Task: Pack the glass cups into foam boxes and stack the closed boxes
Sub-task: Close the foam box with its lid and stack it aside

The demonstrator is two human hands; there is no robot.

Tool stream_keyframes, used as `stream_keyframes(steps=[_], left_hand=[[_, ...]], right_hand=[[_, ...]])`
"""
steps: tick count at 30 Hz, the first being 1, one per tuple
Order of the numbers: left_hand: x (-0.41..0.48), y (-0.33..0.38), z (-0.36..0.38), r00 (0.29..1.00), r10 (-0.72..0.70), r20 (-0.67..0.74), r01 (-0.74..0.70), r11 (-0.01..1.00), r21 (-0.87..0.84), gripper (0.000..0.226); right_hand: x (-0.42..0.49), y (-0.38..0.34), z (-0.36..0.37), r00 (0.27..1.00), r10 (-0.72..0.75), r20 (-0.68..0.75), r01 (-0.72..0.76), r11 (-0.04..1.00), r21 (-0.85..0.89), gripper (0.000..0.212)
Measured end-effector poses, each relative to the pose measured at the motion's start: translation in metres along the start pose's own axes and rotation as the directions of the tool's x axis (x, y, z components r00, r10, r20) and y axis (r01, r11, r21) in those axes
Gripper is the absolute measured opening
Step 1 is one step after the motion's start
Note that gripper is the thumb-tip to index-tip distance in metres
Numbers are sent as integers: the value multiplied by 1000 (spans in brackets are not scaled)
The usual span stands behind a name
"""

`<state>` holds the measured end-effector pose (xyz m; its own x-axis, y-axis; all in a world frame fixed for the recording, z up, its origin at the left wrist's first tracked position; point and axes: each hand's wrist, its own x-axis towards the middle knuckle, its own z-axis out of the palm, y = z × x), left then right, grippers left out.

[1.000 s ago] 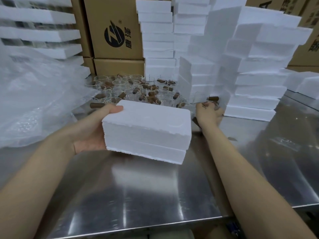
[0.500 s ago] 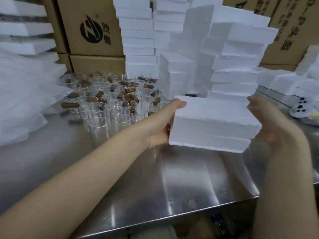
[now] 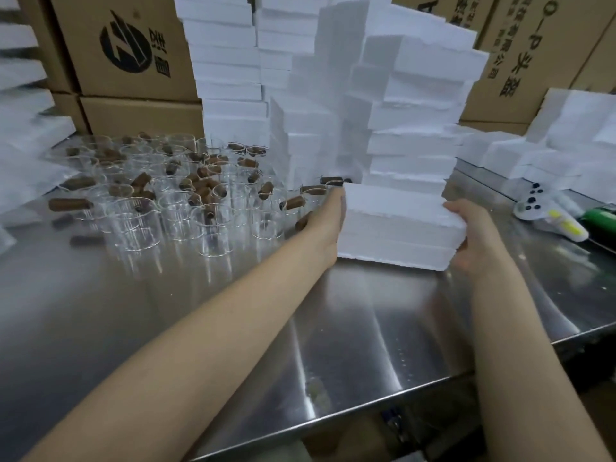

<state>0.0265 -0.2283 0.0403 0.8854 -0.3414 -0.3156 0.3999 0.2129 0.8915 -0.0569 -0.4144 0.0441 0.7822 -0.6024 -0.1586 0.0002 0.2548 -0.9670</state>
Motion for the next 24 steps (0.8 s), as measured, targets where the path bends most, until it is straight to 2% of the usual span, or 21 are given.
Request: stream_keyframes(steps=[3, 6, 8, 10, 13, 16, 19, 22, 24], left_hand=[[0, 4, 2, 999, -45, -22, 44, 998, -36, 38], [4, 3, 8, 999, -27, -37, 27, 1000, 13, 41], [9, -3, 11, 996, 32, -88, -25, 997, 75, 52], [12, -9, 11, 984, 128, -122, -99, 971, 216, 62], [22, -14, 9, 929, 304, -212, -218, 911, 350, 60], [33, -12, 9, 865, 364, -345, -270, 918, 291, 56], [38, -9, 10, 829, 399, -391, -302, 909, 286, 50], [39, -9, 10, 822, 412, -394, -321, 905, 279, 50], [37, -8, 10, 837, 374, -400, -272, 918, 288, 57]], right_hand=[[3, 2, 0, 998, -12, -67, 13, 1000, 19, 21], [7, 4, 6, 997, -32, -77, 33, 999, 5, 31], [10, 7, 13, 996, -37, -79, 38, 999, 7, 27], [13, 10, 18, 996, -32, -84, 34, 999, 23, 28], [17, 15, 26, 998, -21, -62, 25, 998, 64, 39], [22, 21, 36, 998, -48, -51, 52, 995, 87, 42], [27, 20, 45, 995, -56, -78, 63, 994, 86, 45], [30, 19, 49, 994, -44, -95, 52, 995, 83, 42], [30, 19, 48, 998, -32, -62, 36, 997, 70, 37]])
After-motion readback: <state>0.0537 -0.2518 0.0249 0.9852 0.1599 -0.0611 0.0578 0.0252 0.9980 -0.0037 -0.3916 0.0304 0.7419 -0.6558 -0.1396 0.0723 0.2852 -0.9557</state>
